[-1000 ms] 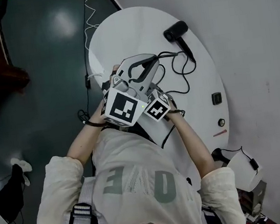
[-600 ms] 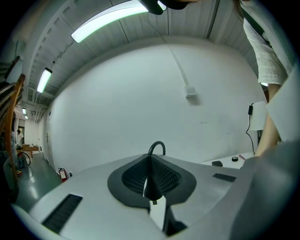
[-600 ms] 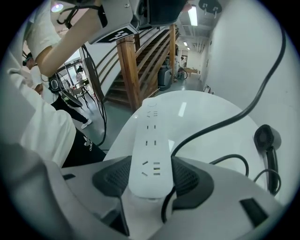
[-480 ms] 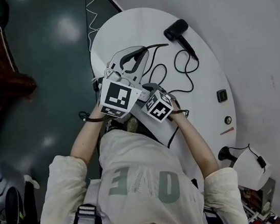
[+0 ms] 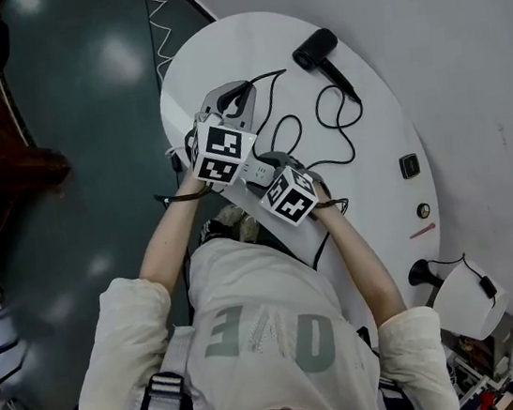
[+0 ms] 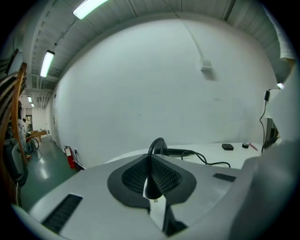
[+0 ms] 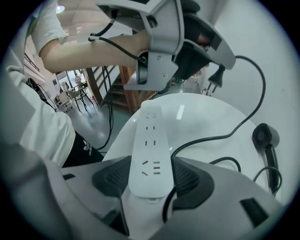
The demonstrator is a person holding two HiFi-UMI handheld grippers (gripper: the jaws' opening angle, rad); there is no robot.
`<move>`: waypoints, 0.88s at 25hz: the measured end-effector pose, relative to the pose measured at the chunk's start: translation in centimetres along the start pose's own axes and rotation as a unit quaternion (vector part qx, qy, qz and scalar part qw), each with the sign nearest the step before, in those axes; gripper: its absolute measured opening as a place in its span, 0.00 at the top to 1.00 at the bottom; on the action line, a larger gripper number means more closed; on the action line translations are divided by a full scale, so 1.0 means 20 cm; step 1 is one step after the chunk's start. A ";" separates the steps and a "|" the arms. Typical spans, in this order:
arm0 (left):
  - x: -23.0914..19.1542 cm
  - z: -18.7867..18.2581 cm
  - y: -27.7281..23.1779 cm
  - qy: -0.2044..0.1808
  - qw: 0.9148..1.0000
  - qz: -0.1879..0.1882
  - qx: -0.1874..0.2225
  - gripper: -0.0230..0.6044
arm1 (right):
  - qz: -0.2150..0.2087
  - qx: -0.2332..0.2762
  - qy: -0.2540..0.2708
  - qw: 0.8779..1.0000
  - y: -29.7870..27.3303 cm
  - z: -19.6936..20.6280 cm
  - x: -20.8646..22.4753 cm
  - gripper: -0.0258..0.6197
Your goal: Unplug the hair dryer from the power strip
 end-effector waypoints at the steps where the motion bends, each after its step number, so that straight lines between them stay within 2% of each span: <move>1: 0.00 0.04 -0.03 0.006 1.000 0.001 -0.013 0.93 | 0.000 0.002 -0.001 1.000 0.00 0.00 0.00 0.55; 5: -0.01 0.19 -0.13 0.036 0.998 0.008 -0.058 0.93 | 0.000 0.002 -0.002 1.000 0.00 0.00 0.00 0.55; 8: -0.03 0.25 -0.16 0.065 0.995 0.014 -0.071 0.93 | -0.002 0.002 -0.002 1.000 0.00 0.00 0.00 0.55; 14: -0.03 0.34 -0.20 0.090 0.991 0.022 -0.096 0.93 | -0.003 0.004 -0.004 1.000 0.00 0.00 0.00 0.55; 16: -0.03 0.36 -0.19 0.096 0.990 0.025 -0.097 0.89 | -0.002 0.004 -0.004 1.000 0.00 0.00 0.00 0.55; 19: -0.01 0.34 -0.18 0.104 0.990 0.031 -0.091 0.76 | -0.002 0.005 -0.005 1.000 0.00 0.00 0.01 0.55; 22: 0.00 0.33 -0.17 0.105 0.990 0.032 -0.084 0.70 | -0.001 0.007 -0.005 1.000 0.00 0.00 0.00 0.55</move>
Point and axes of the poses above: the fingertips, and each gripper's own axes: y backward along the fingers, x to its right, z out of its underside, the point moved 3 cm from there along y, backward along the fingers, and after that the axes turned 5 degrees about -x, right-handed, at the moved point
